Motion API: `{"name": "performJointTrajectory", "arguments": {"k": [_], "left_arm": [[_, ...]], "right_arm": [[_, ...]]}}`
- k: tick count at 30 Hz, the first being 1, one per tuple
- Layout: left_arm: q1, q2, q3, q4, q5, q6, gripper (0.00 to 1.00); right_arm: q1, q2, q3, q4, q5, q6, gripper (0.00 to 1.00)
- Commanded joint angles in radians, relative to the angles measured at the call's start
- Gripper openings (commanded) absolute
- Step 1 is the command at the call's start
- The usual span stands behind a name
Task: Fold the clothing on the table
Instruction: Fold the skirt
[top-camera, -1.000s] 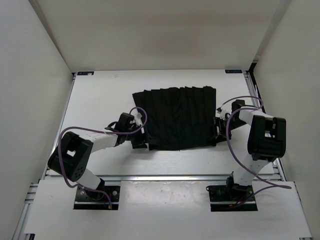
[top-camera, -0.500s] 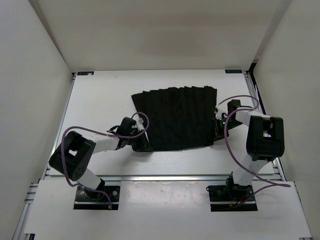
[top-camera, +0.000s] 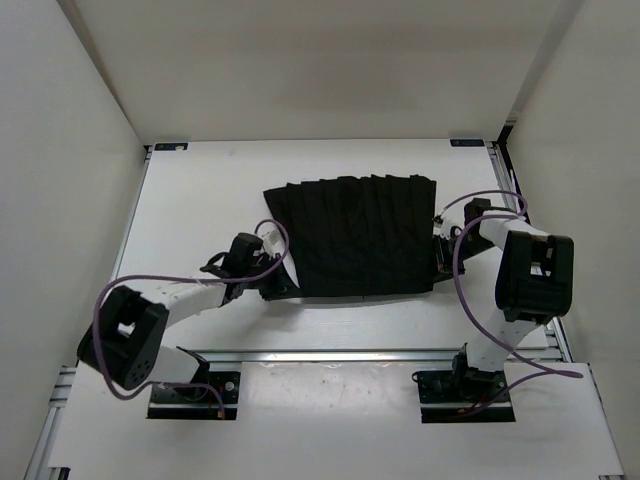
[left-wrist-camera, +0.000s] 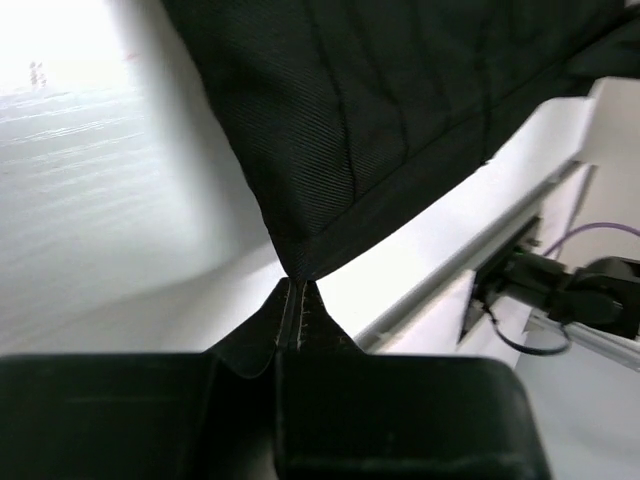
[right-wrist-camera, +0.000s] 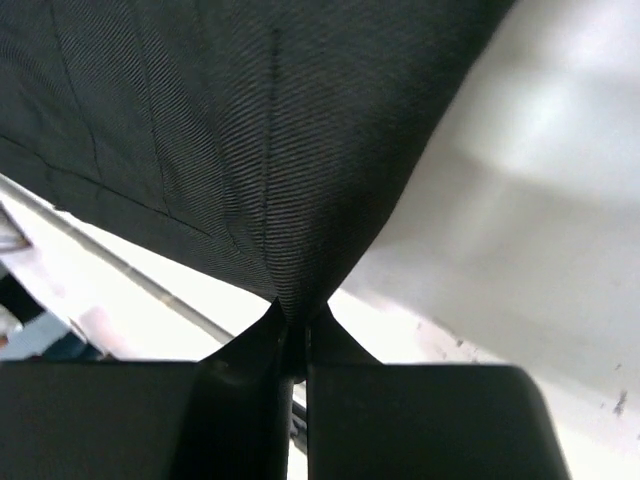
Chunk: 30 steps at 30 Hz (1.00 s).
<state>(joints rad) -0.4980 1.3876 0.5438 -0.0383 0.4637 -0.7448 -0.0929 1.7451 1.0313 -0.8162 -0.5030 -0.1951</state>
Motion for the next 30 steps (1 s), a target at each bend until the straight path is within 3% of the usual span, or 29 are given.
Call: {"name": "performJointTrajectory", "arguments": {"k": [1,12,18,20,23,26,27,29,30], "left_arm": [[0.032,-0.123,-0.007,-0.084,-0.033,0.013,0.00],[0.015,-0.452,0.054,-0.365,-0.022,-0.033,0.00],[0.048,-0.480,0.183,-0.436,0.061,-0.064,0.00],[0.065,-0.440,0.244,-0.402,0.098,-0.097,0.00],[0.180,-0.325,0.323,-0.250,0.205,-0.219,0.00],[0.248,-0.158,0.398,0.019,0.222,-0.397,0.00],[0.249,-0.074,0.431,0.155,0.201,-0.421,0.00],[0.269,0.051,0.505,0.239,0.141,-0.430,0.22],[0.276,0.132,0.531,0.262,0.098,-0.450,0.29]], "right_arm": [[-0.022,-0.061,0.036,-0.125,0.047,-0.140,0.00],[-0.047,-0.225,0.096,-0.373,-0.091,-0.385,0.00],[-0.053,-0.335,0.183,-0.443,-0.164,-0.464,0.00],[-0.062,-0.311,0.274,-0.443,-0.193,-0.466,0.00],[-0.045,-0.209,0.451,-0.449,-0.265,-0.414,0.00],[-0.039,-0.035,0.634,-0.405,-0.328,-0.258,0.02],[-0.050,0.011,0.712,-0.387,-0.382,-0.160,0.09],[-0.111,0.205,0.798,-0.345,-0.499,0.024,0.38],[-0.119,0.220,0.782,-0.243,-0.496,0.095,0.69]]}}
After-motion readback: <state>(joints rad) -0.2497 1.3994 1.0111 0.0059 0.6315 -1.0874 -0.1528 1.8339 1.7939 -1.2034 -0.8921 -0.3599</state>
